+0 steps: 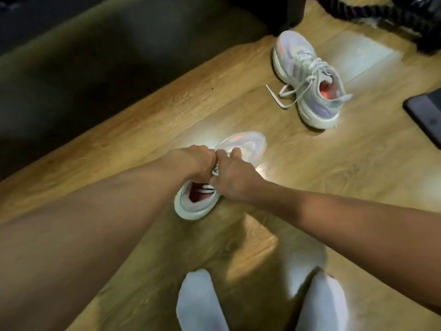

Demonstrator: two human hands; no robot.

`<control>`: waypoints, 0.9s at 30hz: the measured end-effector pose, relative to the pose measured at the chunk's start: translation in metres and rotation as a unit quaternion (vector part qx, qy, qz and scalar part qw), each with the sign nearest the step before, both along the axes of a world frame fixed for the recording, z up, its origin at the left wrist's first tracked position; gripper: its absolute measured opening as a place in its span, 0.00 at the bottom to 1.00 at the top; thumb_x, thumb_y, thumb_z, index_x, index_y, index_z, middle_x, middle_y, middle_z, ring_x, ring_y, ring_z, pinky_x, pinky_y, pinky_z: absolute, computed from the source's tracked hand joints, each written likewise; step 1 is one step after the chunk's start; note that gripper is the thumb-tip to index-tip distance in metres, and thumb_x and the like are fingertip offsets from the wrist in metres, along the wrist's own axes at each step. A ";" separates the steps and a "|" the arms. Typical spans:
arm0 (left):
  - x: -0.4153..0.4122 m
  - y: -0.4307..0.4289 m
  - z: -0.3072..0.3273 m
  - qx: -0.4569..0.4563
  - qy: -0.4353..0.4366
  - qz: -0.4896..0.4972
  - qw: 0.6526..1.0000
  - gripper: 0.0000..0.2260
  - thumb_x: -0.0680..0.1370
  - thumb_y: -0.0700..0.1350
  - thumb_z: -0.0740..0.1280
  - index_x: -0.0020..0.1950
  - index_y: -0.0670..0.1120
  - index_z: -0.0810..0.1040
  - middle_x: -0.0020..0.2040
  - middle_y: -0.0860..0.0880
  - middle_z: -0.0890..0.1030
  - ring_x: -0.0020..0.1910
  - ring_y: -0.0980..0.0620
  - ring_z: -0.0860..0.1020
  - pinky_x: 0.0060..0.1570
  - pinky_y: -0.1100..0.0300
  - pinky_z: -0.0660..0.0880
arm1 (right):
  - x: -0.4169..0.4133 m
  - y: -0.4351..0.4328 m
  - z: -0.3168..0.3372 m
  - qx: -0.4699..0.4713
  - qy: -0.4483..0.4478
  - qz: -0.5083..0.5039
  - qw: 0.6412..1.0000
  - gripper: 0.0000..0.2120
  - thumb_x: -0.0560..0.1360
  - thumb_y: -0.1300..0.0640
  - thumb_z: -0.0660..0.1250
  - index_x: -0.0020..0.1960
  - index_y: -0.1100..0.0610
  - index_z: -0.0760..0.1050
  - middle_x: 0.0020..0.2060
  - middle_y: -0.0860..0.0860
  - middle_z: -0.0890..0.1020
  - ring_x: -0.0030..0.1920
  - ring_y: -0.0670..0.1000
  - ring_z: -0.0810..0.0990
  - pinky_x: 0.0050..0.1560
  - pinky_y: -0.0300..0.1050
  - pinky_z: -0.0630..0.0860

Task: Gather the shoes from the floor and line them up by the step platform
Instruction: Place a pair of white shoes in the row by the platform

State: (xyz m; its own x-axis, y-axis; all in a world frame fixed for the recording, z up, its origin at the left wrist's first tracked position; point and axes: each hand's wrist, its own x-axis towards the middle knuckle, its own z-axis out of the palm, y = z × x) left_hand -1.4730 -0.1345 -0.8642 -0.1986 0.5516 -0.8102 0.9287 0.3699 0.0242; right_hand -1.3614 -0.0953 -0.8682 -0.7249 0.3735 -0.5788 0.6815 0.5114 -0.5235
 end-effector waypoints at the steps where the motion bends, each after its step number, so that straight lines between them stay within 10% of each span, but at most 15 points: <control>1: -0.001 0.004 0.001 -0.009 0.006 -0.008 1.000 0.12 0.75 0.49 0.65 0.57 0.47 0.73 0.42 0.49 0.73 0.40 0.48 0.74 0.41 0.57 0.70 | -0.002 0.006 -0.001 -0.004 0.002 -0.013 1.000 0.22 0.74 0.50 0.63 0.65 0.55 0.64 0.60 0.58 0.67 0.56 0.61 0.74 0.51 0.46 0.67; 5: -0.011 0.033 0.018 0.014 0.011 0.064 0.998 0.09 0.75 0.44 0.67 0.38 0.45 0.70 0.35 0.47 0.75 0.24 0.49 0.77 0.25 0.60 0.74 | -0.016 0.037 0.009 0.022 0.039 -0.052 0.998 0.21 0.72 0.50 0.66 0.62 0.54 0.69 0.58 0.60 0.74 0.59 0.59 0.74 0.54 0.46 0.70; 13: -0.015 0.086 0.034 0.220 -0.090 0.426 0.873 0.07 0.77 0.39 0.66 0.39 0.40 0.72 0.38 0.38 0.77 0.27 0.37 0.80 0.18 0.55 0.74 | -0.046 0.105 0.039 0.128 0.170 -0.071 0.974 0.13 0.73 0.55 0.65 0.56 0.57 0.70 0.53 0.55 0.77 0.51 0.56 0.78 0.51 0.51 0.76; 20: 0.017 0.123 0.014 0.237 -0.129 0.435 0.859 0.04 0.74 0.34 0.65 0.39 0.37 0.76 0.36 0.36 0.80 0.26 0.38 0.81 0.27 0.44 0.80 | -0.010 0.150 0.017 0.179 0.106 0.029 0.978 0.23 0.79 0.63 0.57 0.73 0.62 0.61 0.75 0.58 0.60 0.72 0.58 0.64 0.71 0.51 0.61; 27: 0.033 0.145 0.000 0.174 -0.145 0.425 0.876 0.05 0.74 0.33 0.67 0.49 0.34 0.76 0.39 0.34 0.79 0.30 0.37 0.82 0.32 0.44 0.81 | 0.003 0.171 0.010 0.097 0.094 -0.031 0.990 0.25 0.76 0.59 0.61 0.73 0.59 0.65 0.72 0.57 0.67 0.71 0.56 0.66 0.70 0.44 0.60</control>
